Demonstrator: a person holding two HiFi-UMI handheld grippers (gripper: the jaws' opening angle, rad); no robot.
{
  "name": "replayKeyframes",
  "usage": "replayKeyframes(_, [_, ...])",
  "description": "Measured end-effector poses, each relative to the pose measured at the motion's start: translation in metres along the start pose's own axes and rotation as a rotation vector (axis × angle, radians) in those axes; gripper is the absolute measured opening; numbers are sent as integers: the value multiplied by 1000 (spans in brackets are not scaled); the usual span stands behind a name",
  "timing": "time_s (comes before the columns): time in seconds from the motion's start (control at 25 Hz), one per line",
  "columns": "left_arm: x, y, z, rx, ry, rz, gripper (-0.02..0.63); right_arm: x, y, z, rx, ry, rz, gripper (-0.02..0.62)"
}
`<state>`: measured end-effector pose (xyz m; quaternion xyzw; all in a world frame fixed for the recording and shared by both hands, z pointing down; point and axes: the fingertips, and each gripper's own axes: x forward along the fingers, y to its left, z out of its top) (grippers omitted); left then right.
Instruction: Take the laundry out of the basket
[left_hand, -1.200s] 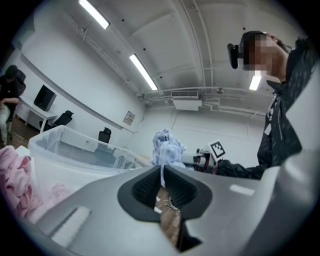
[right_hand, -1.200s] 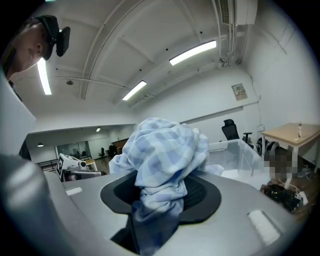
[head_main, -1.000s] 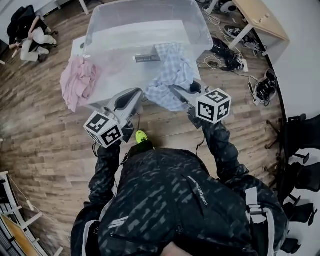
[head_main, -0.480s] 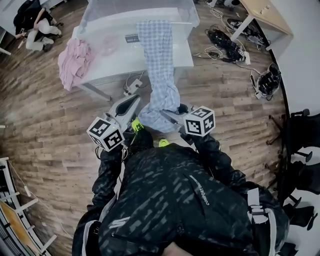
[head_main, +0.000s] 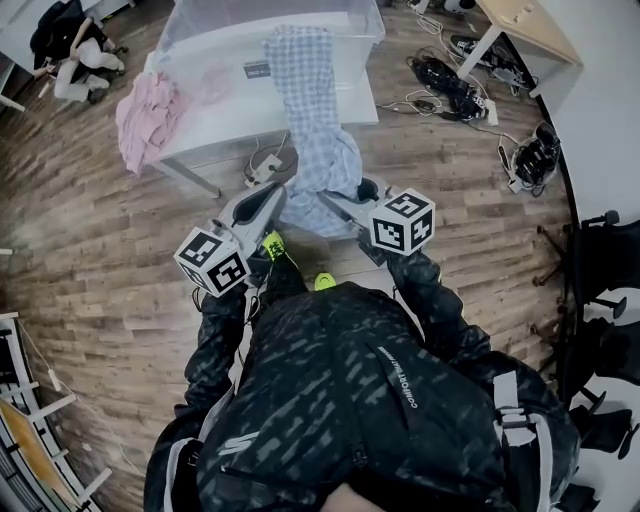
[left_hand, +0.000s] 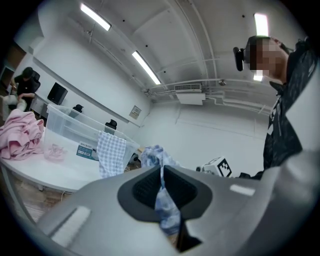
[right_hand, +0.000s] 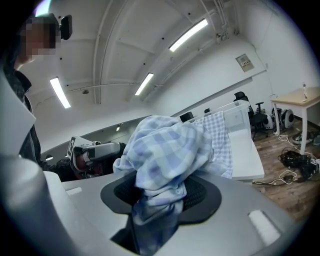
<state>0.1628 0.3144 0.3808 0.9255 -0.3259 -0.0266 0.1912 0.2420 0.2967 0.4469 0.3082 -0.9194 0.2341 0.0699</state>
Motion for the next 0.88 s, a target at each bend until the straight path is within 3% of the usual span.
replayKeyframes(0.88, [14,8,8,17,22,-3,9,14,-11,7,-13,23,-15,199])
